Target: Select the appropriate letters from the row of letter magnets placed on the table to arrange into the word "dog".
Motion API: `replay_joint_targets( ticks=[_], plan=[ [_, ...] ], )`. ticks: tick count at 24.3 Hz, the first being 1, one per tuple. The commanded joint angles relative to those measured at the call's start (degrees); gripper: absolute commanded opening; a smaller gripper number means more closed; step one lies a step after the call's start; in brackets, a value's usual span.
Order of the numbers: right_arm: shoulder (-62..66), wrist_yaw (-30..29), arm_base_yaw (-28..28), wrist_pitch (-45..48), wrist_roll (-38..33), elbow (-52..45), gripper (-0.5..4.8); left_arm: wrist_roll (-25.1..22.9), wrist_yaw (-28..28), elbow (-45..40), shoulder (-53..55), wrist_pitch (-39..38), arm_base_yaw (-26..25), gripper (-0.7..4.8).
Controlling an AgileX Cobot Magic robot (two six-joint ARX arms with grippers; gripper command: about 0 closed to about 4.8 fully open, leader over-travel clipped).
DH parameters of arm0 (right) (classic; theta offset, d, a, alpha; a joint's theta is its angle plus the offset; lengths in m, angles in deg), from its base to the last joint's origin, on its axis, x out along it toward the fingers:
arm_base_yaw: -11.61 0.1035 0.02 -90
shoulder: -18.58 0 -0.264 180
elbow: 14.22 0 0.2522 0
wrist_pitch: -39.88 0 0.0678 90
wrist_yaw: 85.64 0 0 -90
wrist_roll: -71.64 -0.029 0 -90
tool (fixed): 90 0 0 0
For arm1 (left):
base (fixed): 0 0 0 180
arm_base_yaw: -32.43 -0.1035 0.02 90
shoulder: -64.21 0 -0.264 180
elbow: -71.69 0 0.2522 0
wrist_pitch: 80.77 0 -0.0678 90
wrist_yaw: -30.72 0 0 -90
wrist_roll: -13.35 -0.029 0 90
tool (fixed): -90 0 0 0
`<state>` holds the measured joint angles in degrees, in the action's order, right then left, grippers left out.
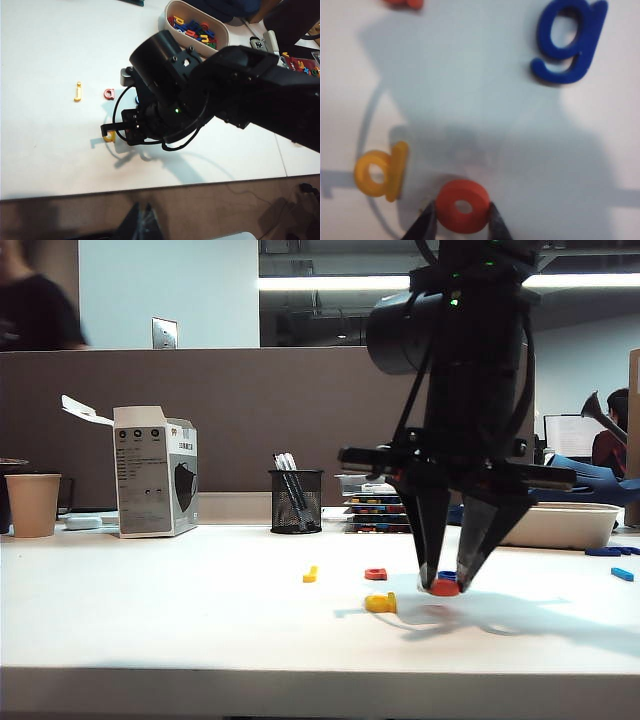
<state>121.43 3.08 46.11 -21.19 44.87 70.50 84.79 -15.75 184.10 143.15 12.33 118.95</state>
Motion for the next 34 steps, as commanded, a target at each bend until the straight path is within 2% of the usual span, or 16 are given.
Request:
replay_joint_targets(
  ticks=[1, 5, 7, 10, 11, 12, 14, 22, 26, 34],
  plan=[
    [-0.3, 0.3, 0.1, 1.8, -0.3, -1.3, 0.95, -0.3, 0.2, 0.1, -0.1, 0.0, 0.0, -0.05],
    [-0.3, 0.2, 0.1, 2.7, -0.3, -2.7, 0.95, -0.3, 0.2, 0.1, -0.1, 0.0, 0.0, -0.05],
    [-0.3, 0.3, 0.1, 2.8, -0.3, -3.1, 1.23, -0.3, 0.2, 0.1, -0.1, 0.0, 0.0, -0.05],
    [-0.3, 0.3, 0.1, 2.9, -0.3, -3.1, 1.23, -0.3, 0.2, 0.1, -0.1, 0.0, 0.0, -0.05],
    [-0.3, 0.2, 0.1, 3.1, -0.3, -3.1, 1.42, -0.3, 0.2, 0.1, -0.1, 0.0, 0.0, -0.05],
    [-0.3, 0.1, 0.1, 3.5, -0.3, -3.1, 1.92, -0.3, 0.2, 0.1, -0.1, 0.0, 0.0, -0.05],
    [-0.3, 0.1, 0.1, 3.5, -0.3, -3.0, 2.14, -0.3, 0.2, 0.1, -0.1, 0.0, 0.0, -0.05],
    [-0.4, -0.4, 0.1, 3.5, -0.3, -2.7, 2.17, -0.3, 0.2, 0.1, -0.1, 0.0, 0.0, -0.05],
    [-0.4, -0.1, 0.1, 0.1, 0.2, 2.4, 2.17, -0.3, 0.2, 0.1, -0.1, 0.0, 0.0, -0.05],
    [-0.4, 5.7, -2.1, -3.6, 1.7, 10.6, 2.16, -0.3, 0.2, 0.1, -0.1, 0.0, 0.0, -0.05]
  ],
)
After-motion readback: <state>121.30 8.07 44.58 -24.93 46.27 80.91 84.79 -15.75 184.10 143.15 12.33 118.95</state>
